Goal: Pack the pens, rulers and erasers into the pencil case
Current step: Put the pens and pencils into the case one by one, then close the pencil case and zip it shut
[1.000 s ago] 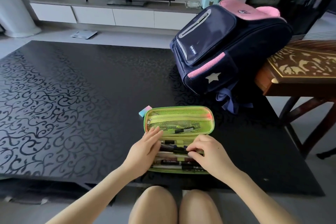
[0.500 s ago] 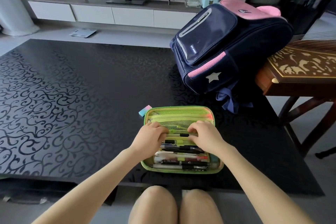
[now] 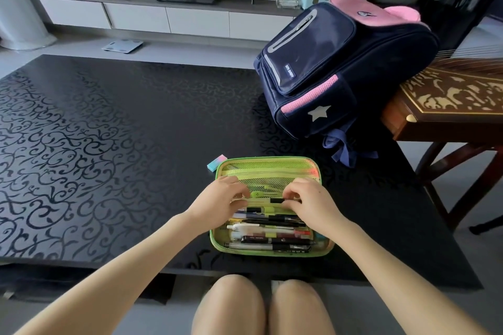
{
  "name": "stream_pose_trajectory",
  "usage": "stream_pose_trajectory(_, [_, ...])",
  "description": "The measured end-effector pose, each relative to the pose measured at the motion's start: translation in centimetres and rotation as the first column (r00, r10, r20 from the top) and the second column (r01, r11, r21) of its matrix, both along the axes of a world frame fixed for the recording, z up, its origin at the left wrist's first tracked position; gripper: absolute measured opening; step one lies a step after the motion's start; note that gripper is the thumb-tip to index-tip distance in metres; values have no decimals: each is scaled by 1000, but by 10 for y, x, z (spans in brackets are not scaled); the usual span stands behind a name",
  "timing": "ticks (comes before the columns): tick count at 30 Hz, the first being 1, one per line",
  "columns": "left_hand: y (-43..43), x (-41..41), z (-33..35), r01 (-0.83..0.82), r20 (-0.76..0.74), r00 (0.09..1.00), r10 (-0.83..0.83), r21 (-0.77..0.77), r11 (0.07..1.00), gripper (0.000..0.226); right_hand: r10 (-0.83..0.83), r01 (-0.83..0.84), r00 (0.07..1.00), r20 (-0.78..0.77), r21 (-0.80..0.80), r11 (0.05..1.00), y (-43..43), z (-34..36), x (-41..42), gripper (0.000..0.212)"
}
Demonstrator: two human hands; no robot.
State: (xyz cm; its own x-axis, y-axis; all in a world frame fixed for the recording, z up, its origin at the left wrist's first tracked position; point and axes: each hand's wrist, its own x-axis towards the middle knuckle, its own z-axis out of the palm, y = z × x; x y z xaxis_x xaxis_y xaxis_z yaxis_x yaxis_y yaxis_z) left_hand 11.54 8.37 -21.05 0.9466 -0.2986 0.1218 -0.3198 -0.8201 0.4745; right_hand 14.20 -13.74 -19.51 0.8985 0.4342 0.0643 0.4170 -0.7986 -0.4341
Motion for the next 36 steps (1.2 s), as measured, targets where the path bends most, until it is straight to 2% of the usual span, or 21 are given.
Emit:
stream_pose_trajectory(4, [17, -14, 5, -123, 112, 985, 132, -88, 989, 11, 46, -46, 999, -3, -56, 997, -10, -3, -6, 18])
stream_pose_trajectory(7, [41, -12, 1, -353, 75, 928, 365, -139, 925, 12, 68, -70, 997, -29, -72, 995, -11, -4, -7, 23])
stream_pose_trajectory(10, [61, 2, -9, -556, 11, 828, 560, -100, 825, 17, 42, -42, 999, -20, 4, 999, -10, -1, -2, 22])
stream_pose_trajectory(13, [63, 26, -17, -598, -20, 801, 598, -14, 801, 27, 32, -32, 999, 8, 35, 999, -5, 3, 4, 22])
stream_pose_trajectory(16, [51, 53, -22, -566, -76, 822, 565, -4, 824, 32, 32, -33, 999, 20, 42, 999, 1, 4, 6, 21])
stream_pose_trajectory(19, [40, 74, -27, -503, -48, 863, 503, 14, 864, 31, 29, -31, 999, 29, 52, 998, -1, 5, 2, 20])
stream_pose_trajectory(22, [43, 81, -21, -562, -51, 825, 563, 36, 826, 52, -13, 11, 999, 34, 67, 998, -15, 8, -3, 20])
stream_pose_trajectory(25, [32, 61, 4, -586, 13, 807, 590, -113, 803, 53, -135, 148, 988, -77, 197, 969, -32, 15, -7, 21])
stream_pose_trajectory(28, [-16, 16, 37, -374, 11, 921, 390, -257, 891, 41, -106, 255, 930, -352, 411, 875, -34, 28, -12, 33])
stream_pose_trajectory(30, [-53, -11, 47, -197, 0, 979, 205, -271, 942, 24, -20, 265, 894, -447, 493, 829, -27, 36, -20, 40])
stream_pose_trajectory(32, [-81, -21, 46, -108, 39, 992, 122, -252, 962, 21, -10, 269, 900, -436, 536, 800, -21, 41, -28, 23])
stream_pose_trajectory(34, [-96, -22, 40, -91, 52, 993, 107, -251, 964, 28, -78, 308, 911, -404, 543, 781, -23, 44, -31, 6])
stream_pose_trajectory(36, [-99, -24, 33, -51, 41, 997, 63, -236, 970, 38, -143, 356, 903, -405, 519, 777, -36, 43, -30, 14])
